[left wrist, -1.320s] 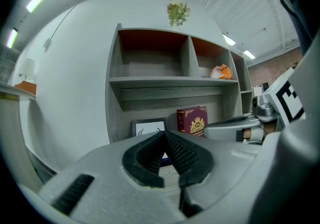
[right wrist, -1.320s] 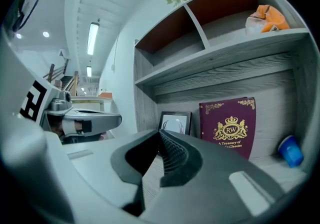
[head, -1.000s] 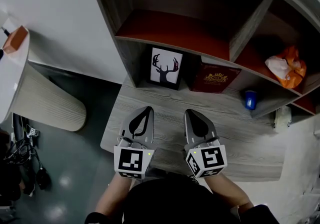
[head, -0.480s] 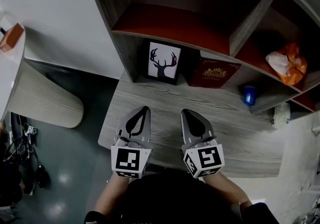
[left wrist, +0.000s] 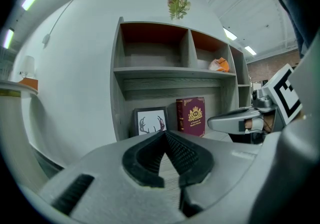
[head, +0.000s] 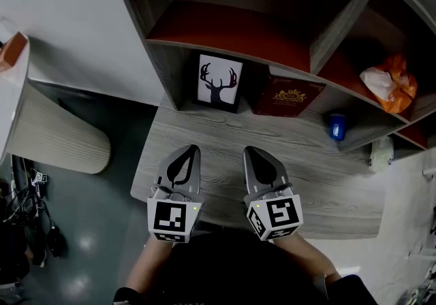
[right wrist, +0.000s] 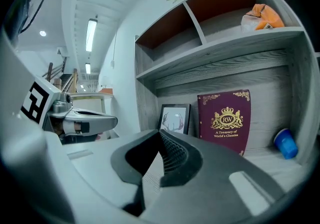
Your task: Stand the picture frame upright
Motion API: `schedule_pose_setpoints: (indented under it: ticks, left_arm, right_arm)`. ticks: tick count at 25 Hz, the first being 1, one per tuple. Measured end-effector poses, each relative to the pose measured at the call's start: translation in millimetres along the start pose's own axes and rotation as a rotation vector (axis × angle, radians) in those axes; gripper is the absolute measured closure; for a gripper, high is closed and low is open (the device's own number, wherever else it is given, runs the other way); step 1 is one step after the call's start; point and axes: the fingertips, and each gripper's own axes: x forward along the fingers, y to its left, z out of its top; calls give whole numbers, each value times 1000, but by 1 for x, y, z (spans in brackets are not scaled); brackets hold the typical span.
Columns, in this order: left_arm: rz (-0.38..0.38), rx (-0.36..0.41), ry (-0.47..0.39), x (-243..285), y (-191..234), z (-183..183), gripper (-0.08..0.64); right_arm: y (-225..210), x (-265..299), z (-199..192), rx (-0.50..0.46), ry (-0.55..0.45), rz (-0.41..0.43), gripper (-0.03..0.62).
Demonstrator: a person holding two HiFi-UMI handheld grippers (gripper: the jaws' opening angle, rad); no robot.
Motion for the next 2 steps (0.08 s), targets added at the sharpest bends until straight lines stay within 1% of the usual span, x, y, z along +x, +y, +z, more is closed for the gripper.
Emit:
schedule_pose_setpoints:
  ticks: [2]
  left_arm:
    - [-2,0,1,1,0,0,560]
  right_arm:
    - [0,1,-1,3,2,0,592]
